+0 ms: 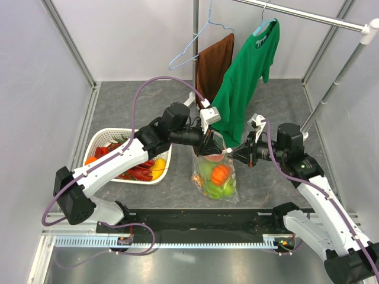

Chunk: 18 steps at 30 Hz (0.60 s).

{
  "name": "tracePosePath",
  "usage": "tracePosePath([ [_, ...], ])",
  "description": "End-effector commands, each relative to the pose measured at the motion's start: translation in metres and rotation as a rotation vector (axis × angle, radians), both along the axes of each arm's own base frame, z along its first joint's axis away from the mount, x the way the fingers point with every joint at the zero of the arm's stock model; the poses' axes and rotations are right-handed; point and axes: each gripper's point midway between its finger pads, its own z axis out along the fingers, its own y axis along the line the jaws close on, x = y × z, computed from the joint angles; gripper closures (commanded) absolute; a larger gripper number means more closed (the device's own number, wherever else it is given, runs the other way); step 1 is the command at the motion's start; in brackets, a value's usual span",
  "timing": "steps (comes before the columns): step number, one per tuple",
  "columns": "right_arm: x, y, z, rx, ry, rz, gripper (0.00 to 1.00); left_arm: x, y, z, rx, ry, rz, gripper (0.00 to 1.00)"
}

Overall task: Place the food in the zip-top bag and seal the zipper
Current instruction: Adjust the zipper food storage bag at the center of the board.

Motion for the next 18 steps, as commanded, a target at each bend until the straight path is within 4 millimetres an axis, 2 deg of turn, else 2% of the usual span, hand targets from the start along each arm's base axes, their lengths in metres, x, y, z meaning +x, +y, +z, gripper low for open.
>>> tracePosePath([
  [1,-0.009,-0.001,0.009,-0.019,-0.094,0.050,1.00,-0.011,0.009,0.023,-0.059,-0.125,-0.100,0.58],
  [2,-0.010,-0.002,0.011,-0.021,-0.112,0.053,1.00,-0.014,0.011,0.027,-0.072,-0.207,-0.157,0.46],
  [3,-0.009,-0.003,0.014,-0.026,-0.131,0.058,1.00,-0.013,0.014,0.030,-0.076,-0.241,-0.171,0.26],
  [4,-0.010,-0.003,0.015,-0.035,-0.156,0.068,1.00,-0.021,0.016,0.039,-0.103,-0.276,-0.220,0.22],
  [7,-0.011,-0.005,0.018,-0.059,-0.210,0.085,1.00,-0.033,0.017,0.054,-0.159,-0.431,-0.348,0.19],
  [12,-0.014,-0.007,0.021,-0.072,-0.273,0.103,1.00,-0.037,-0.001,0.058,-0.166,-0.575,-0.438,0.19],
  [16,-0.018,-0.008,0.022,-0.080,-0.317,0.125,1.00,-0.037,-0.019,0.044,-0.133,-0.697,-0.491,0.23],
  [18,-0.020,-0.008,0.023,-0.083,-0.340,0.138,1.00,-0.037,-0.028,0.038,-0.120,-0.695,-0.504,0.27],
])
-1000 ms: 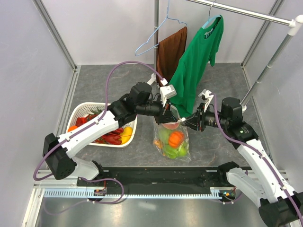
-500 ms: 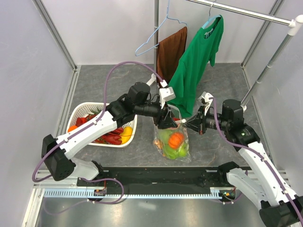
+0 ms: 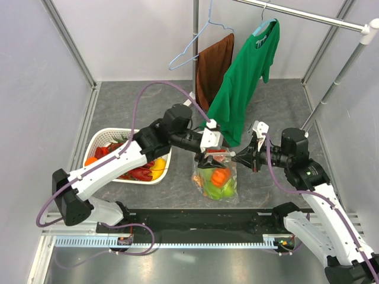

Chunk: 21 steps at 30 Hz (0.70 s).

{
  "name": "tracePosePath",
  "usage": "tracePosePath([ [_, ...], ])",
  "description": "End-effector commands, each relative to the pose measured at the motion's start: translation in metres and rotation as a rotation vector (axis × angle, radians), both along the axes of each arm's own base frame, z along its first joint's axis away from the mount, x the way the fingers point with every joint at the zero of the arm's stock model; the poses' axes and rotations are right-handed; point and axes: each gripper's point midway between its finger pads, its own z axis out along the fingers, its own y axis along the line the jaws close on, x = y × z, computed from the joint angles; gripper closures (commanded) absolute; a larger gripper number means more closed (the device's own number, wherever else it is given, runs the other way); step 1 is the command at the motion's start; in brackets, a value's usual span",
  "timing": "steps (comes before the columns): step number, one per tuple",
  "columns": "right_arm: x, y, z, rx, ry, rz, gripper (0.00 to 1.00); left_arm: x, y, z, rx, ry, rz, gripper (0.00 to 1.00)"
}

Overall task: Place the food in the zip-top bag and seal the zipper
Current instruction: Adjust the zipper food storage bag at the center of the board, then zip the zipper food storage bag at the center of the board.

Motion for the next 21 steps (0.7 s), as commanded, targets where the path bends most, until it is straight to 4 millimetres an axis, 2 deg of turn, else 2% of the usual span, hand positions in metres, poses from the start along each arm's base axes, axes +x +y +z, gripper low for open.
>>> tracePosePath([
  [1,-0.006,0.002,0.021,0.003,-0.133,0.070,1.00,0.006,-0.019,-0.001,-0.008,-0.150,-0.044,0.29],
  [6,-0.011,0.001,0.023,-0.015,-0.183,0.103,1.00,0.008,-0.031,-0.011,0.011,-0.150,-0.031,0.40],
  [13,-0.019,0.001,0.022,-0.040,-0.232,0.146,1.00,0.001,-0.037,-0.021,0.027,-0.163,-0.048,0.44],
  [21,-0.026,-0.002,0.018,-0.061,-0.254,0.166,1.00,0.006,-0.040,-0.028,0.044,-0.172,-0.038,0.46],
])
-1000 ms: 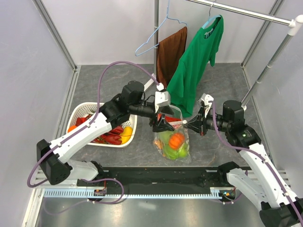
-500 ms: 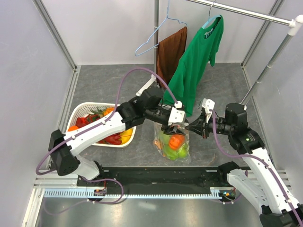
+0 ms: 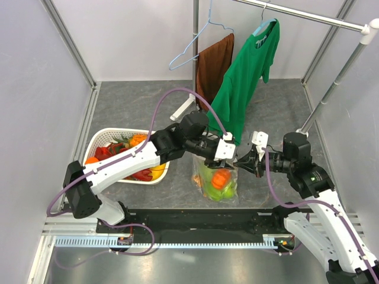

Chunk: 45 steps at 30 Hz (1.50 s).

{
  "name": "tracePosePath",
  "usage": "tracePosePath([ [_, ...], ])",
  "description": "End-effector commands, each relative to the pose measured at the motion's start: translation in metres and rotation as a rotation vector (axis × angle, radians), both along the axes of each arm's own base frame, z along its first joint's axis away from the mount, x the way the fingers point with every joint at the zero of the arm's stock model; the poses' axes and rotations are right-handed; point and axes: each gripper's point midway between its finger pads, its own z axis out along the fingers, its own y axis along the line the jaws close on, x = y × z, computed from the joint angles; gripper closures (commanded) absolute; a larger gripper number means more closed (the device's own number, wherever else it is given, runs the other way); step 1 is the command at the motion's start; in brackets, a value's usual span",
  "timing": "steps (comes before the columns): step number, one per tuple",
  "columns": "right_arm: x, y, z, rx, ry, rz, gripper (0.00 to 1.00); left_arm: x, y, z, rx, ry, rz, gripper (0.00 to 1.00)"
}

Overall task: Place the food in the zip-top bag and seal the zipper
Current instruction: Zip the zipper food storage bag at the center of the board.

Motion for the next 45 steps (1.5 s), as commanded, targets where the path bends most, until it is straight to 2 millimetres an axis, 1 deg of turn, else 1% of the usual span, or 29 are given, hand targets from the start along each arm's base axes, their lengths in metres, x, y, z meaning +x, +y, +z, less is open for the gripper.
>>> tracePosePath([
  [1,-0.007,0.003,0.020,0.013,-0.097,0.061,1.00,0.007,-0.009,0.009,-0.029,-0.058,-0.009,0.51],
  [3,-0.010,0.002,0.020,0.010,-0.103,0.069,1.00,0.006,-0.008,0.005,-0.016,-0.050,-0.011,0.55],
  [4,-0.010,0.002,0.020,0.009,-0.110,0.072,1.00,0.006,-0.008,0.005,-0.016,-0.052,-0.012,0.61],
  [6,-0.010,0.001,0.019,0.004,-0.114,0.069,1.00,0.005,-0.008,0.003,-0.012,-0.052,-0.020,0.67],
  [7,-0.010,0.001,0.019,0.001,-0.115,0.069,1.00,0.005,-0.008,0.002,-0.009,-0.051,-0.022,0.73],
  [9,-0.010,0.001,0.019,0.001,-0.115,0.068,1.00,0.005,-0.008,0.002,-0.006,-0.050,-0.024,0.78],
  [10,-0.009,0.001,0.020,0.002,-0.118,0.068,1.00,0.004,-0.006,0.001,0.001,-0.047,-0.025,0.84],
  [12,-0.009,0.001,0.020,0.001,-0.121,0.065,1.00,0.006,-0.005,-0.001,0.010,-0.053,-0.017,0.89],
  [13,-0.010,0.000,0.020,0.000,-0.120,0.063,1.00,0.005,-0.002,-0.005,0.025,-0.050,-0.015,0.94],
  [15,-0.012,0.000,0.019,0.000,-0.123,0.065,1.00,0.009,0.002,-0.010,0.041,-0.056,0.001,0.98],
  [17,-0.016,-0.001,0.020,-0.001,-0.132,0.074,1.00,0.016,0.009,-0.018,0.061,-0.040,0.026,0.98],
  [19,-0.017,-0.001,0.020,-0.001,-0.134,0.073,1.00,0.025,0.017,-0.021,0.075,-0.033,0.050,0.98],
  [22,-0.018,-0.002,0.021,0.000,-0.135,0.071,1.00,0.033,0.027,-0.026,0.094,-0.019,0.080,0.98],
  [27,-0.018,-0.004,0.021,-0.007,-0.141,0.059,1.00,0.040,0.042,-0.033,0.117,-0.031,0.104,0.98],
  [30,-0.019,-0.006,0.019,-0.014,-0.139,0.052,1.00,0.050,0.056,-0.036,0.131,-0.037,0.136,0.98],
  [31,-0.019,-0.006,0.019,-0.014,-0.138,0.050,1.00,0.055,0.064,-0.041,0.150,-0.031,0.157,0.98],
  [32,-0.020,-0.007,0.019,-0.014,-0.138,0.047,1.00,0.057,0.069,-0.040,0.150,-0.046,0.165,0.98],
  [34,-0.019,-0.008,0.020,-0.017,-0.143,0.037,1.00,0.066,0.082,-0.046,0.172,-0.044,0.201,0.98],
  [35,-0.019,-0.008,0.021,-0.015,-0.143,0.034,1.00,0.069,0.088,-0.044,0.170,-0.056,0.215,0.98],
  [38,-0.019,-0.010,0.023,-0.016,-0.147,0.018,1.00,0.081,0.106,-0.047,0.183,-0.062,0.259,0.98],
  [39,-0.018,-0.010,0.023,-0.019,-0.146,0.014,1.00,0.082,0.111,-0.044,0.178,-0.071,0.270,0.98],
  [40,-0.018,-0.011,0.023,-0.020,-0.145,0.010,1.00,0.087,0.117,-0.046,0.184,-0.070,0.290,0.98],
  [44,-0.019,-0.015,0.023,-0.031,-0.151,-0.015,1.00,0.095,0.137,-0.048,0.201,-0.087,0.325,0.98],
  [45,-0.019,-0.016,0.024,-0.033,-0.150,-0.020,1.00,0.100,0.145,-0.048,0.205,-0.088,0.347,0.98],
])
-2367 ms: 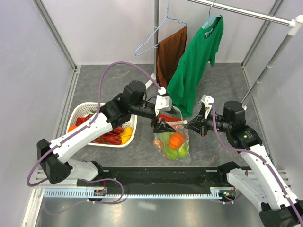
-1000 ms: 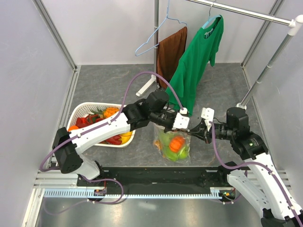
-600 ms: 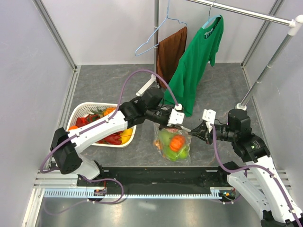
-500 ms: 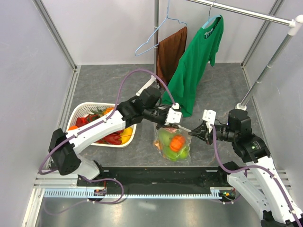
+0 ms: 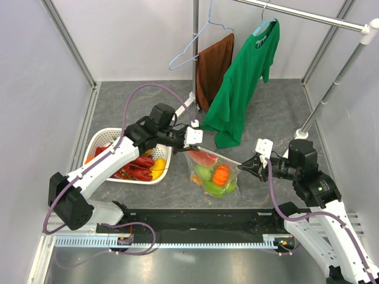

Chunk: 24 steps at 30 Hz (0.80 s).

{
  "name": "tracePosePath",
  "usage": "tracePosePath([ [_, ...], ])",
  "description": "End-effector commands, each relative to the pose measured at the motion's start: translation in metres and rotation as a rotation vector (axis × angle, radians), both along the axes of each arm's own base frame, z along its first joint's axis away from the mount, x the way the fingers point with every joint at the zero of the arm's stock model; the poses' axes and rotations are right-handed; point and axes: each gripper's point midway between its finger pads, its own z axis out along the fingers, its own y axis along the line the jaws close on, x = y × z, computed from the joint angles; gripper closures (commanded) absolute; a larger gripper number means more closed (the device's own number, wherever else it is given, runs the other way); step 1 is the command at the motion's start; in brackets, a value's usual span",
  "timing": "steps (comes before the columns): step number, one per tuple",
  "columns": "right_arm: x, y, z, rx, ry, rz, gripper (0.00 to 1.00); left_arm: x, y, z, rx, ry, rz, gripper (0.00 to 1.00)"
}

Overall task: Place the food in the zip-top bag and seal the zipper
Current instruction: Zip the zipper food storage bag at the center of the board.

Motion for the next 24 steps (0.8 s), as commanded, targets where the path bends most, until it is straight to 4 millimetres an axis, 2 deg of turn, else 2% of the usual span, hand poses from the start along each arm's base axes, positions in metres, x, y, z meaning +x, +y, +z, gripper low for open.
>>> tracePosePath([
  [1,-0.007,-0.004,0.019,0.008,-0.051,-0.007,1.00,0.024,0.036,0.003,0.044,-0.100,0.087,0.98],
  [9,-0.010,-0.009,0.020,-0.003,-0.057,-0.032,1.00,0.047,0.082,-0.007,0.084,-0.103,0.191,0.98],
  [15,-0.008,-0.009,0.021,-0.009,-0.066,-0.033,1.00,0.056,0.109,-0.018,0.118,-0.099,0.238,0.98],
  [19,-0.008,-0.006,0.020,-0.007,-0.062,-0.011,1.00,0.052,0.109,-0.016,0.102,-0.072,0.233,0.96],
  [20,-0.009,-0.006,0.020,-0.006,-0.058,-0.005,1.00,0.047,0.103,-0.010,0.068,-0.055,0.211,0.91],
  [21,-0.008,-0.005,0.020,-0.007,-0.066,0.004,1.00,0.046,0.098,0.003,0.035,-0.057,0.204,0.65],
  [22,-0.009,-0.005,0.018,-0.012,-0.056,0.011,1.00,0.044,0.093,0.012,-0.005,-0.006,0.222,0.52],
  [24,-0.009,-0.003,0.019,-0.012,-0.056,0.023,1.00,0.036,0.074,0.047,-0.101,0.023,0.169,0.36],
])
